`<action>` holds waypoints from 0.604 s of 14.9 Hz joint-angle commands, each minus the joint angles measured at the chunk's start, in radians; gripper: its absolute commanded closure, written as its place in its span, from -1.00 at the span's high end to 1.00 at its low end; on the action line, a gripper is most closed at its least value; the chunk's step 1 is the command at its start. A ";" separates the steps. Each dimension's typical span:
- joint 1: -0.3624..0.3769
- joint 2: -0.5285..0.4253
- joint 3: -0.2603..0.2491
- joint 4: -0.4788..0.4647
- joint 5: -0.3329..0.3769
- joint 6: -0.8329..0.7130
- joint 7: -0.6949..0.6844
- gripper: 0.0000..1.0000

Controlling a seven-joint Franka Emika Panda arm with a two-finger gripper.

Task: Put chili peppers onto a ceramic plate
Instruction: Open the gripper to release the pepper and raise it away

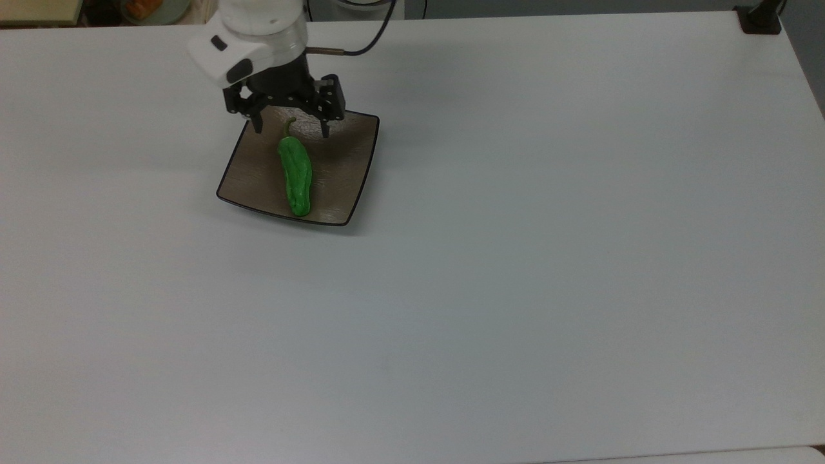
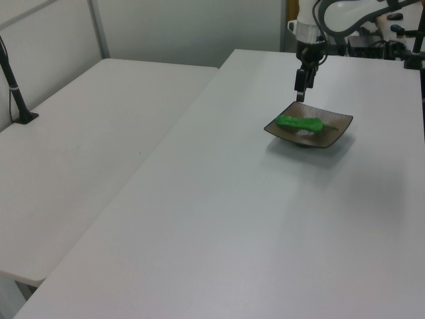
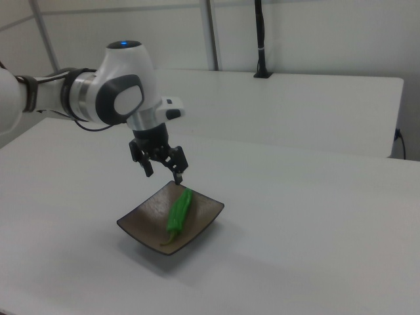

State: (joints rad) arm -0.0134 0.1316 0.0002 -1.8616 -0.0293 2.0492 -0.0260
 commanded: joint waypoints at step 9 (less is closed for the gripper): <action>0.176 -0.133 -0.074 -0.047 -0.008 -0.046 0.073 1.00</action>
State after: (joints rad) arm 0.1529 0.0155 -0.0659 -1.8813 -0.0347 2.0121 0.0285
